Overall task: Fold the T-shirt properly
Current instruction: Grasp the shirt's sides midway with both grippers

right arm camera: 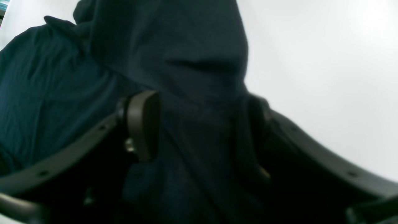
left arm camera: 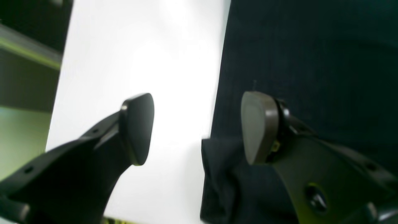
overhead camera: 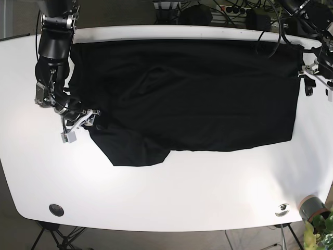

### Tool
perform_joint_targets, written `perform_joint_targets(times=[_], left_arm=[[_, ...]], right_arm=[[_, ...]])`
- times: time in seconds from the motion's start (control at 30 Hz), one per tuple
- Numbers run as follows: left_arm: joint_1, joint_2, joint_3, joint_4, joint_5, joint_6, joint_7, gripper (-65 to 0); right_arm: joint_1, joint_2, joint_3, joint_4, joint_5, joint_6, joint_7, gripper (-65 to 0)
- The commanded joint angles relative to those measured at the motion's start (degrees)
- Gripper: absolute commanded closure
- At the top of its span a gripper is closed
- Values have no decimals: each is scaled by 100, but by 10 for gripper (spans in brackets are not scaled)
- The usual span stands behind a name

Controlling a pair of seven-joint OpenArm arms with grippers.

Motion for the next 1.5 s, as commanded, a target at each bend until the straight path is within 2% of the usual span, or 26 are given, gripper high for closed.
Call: perform_joint_targets(times=[0.0,0.1,0.17,0.3,0.4,0.6,0.63,0.7,0.8,0.97,1.13,1.3,1.47], left_arm=[[-150,-112,-35,-99,166,7,-67,-401],[-484,-112,-44,-372,491,7,-67,-401],[-704,-112,-44,-521,746,7,-67,-401],[-1108,-103,35,-952,1080,7,-67,-403],[-1354,-139,325,-1383,1212,7,-67,-411],[-1855,-332,765,-2218,1309,7,-84,-507],[-1952,-332,844,-2385,1300,188,-84,-511],[-2110,-332,950,-2578,1291,355,-84,-511],[-2313,-332,1046,-2824,1291,355,-102,-511],[-2638,-341,1064,-3440,1326,390,-585,-511],[-2937,-631,1433,-4249,1300,390,-805,-511],[-3201,-666,1565,-4899,1300,390,-1201,-511],[-3473,-789,1732,-5418,1291,355,-1254,-512]], right_arm=[[50,52,-6,44,-65,-14,-115,-262],[59,52,-6,44,-65,-14,-106,-92],[59,61,-6,44,-65,-14,-106,-17],[59,79,-6,44,-65,-14,-106,-24],[50,79,-6,44,-65,-14,-106,-24],[50,79,-6,44,-65,-14,-115,-24],[50,79,-6,44,-65,-14,-115,-24],[50,79,-6,44,-65,-14,-115,-24],[50,79,-6,44,-65,-14,-115,-24],[50,52,-6,44,-65,-14,-115,-24],[50,52,3,44,-56,-14,-115,-24],[50,52,3,44,-56,-14,-115,-24],[50,52,12,44,-56,-14,-115,-24]])
